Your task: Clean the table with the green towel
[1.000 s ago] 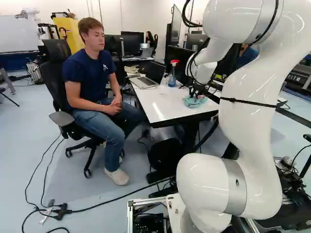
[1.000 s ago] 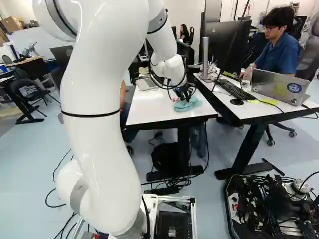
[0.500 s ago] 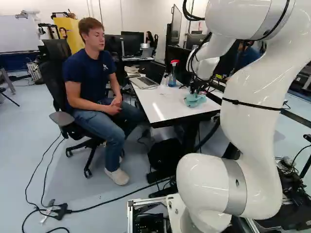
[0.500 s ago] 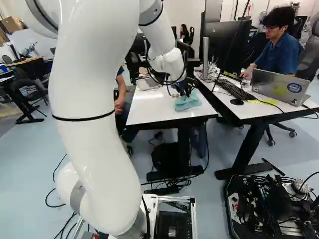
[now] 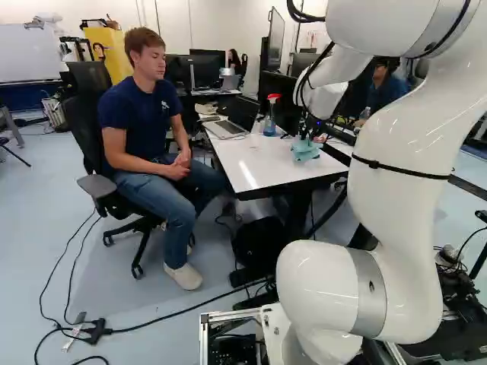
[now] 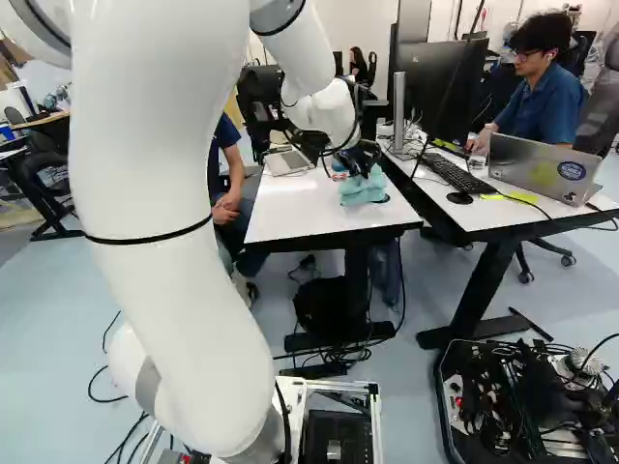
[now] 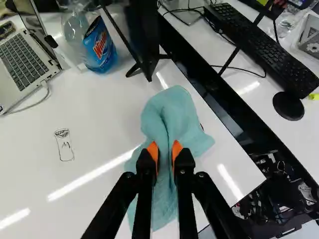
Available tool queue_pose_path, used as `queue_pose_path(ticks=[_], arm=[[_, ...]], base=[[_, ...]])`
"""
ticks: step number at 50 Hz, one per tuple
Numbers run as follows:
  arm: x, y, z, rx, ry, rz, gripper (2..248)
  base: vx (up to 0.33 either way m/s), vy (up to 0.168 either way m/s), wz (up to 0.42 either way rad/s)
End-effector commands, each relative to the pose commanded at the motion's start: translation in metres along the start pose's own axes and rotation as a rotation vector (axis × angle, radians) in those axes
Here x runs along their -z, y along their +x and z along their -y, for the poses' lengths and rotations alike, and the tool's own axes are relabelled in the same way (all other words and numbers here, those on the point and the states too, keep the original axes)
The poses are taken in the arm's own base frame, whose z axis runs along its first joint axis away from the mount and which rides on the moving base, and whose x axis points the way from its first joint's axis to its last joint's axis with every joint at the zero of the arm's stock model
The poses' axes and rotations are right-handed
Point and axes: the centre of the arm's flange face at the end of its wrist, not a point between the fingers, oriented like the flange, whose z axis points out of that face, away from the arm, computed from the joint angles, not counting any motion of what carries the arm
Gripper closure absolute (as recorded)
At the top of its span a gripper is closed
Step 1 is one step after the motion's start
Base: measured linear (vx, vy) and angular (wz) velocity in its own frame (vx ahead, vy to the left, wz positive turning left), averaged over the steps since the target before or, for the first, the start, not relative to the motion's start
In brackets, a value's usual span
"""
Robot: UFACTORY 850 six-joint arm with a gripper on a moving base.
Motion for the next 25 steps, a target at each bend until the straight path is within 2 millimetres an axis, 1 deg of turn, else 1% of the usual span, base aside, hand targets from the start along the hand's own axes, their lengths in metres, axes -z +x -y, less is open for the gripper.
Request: queue_pose_path(ticks=[8,25], arm=[[0.008,0.002,0.006,0.008,0.007,-0.012,199],[0.013,-0.001,0.031,0.041,0.036,-0.013,199]], base=[[0.0,0.0,0.0],[0.0,0.0,0.0]])
